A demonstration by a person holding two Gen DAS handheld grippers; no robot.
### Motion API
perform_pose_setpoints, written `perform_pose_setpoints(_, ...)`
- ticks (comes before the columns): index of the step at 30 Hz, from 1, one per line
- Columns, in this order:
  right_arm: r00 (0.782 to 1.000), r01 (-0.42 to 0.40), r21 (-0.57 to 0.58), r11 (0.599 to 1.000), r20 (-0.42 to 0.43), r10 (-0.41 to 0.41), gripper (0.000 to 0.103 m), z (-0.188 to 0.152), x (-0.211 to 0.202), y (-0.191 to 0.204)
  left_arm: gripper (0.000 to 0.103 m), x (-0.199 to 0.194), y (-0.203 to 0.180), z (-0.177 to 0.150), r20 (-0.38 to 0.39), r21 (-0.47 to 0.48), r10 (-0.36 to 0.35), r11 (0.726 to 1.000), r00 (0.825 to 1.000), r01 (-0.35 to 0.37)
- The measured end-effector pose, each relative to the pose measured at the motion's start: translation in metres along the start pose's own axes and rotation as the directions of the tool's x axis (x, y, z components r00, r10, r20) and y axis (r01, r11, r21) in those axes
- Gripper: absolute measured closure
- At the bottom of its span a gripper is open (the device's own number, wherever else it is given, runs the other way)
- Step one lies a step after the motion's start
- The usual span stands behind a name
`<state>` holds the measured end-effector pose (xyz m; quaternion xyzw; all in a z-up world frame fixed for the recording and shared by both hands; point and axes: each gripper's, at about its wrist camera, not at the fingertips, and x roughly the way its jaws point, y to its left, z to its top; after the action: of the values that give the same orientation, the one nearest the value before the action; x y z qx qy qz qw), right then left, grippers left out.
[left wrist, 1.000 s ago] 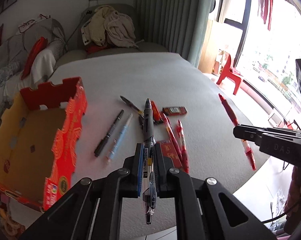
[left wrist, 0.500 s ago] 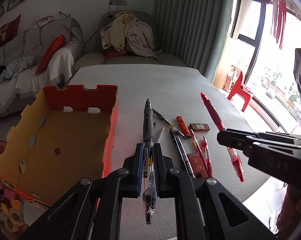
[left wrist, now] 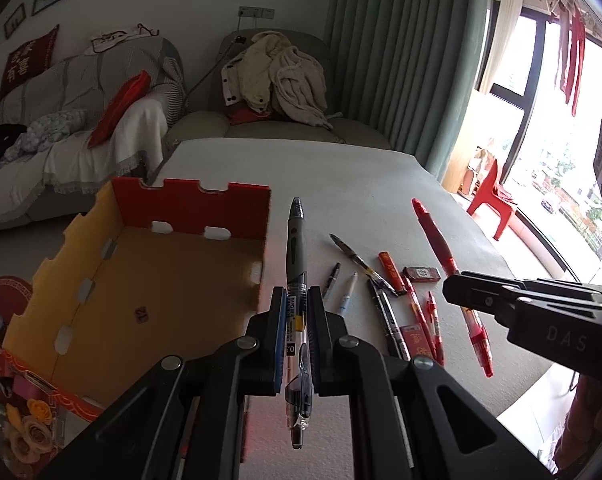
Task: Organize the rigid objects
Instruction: 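Carry both held pens up and over into the open cardboard box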
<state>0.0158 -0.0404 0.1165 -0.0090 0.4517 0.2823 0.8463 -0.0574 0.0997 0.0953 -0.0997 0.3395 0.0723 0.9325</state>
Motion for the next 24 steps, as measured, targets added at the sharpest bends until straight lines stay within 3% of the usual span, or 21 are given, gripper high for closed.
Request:
perform_pose_setpoints(12, 0.978, -0.208, -0.116, 0.971, -0.035, 0.205, 0.092, 0.012, 0.021, 0.077, 0.092, -0.042, 0.07, 0.0, 0.04, -0.139, 0.141, 0.981, 0.989, -0.134)
perform_pose_setpoints(24, 0.958, -0.285, -0.156, 0.946, -0.061, 0.279, 0.092, 0.027, 0.033, 0.113, 0.092, -0.061, 0.111, 0.006, 0.064, -0.187, 0.231, 0.958, 0.971, -0.216)
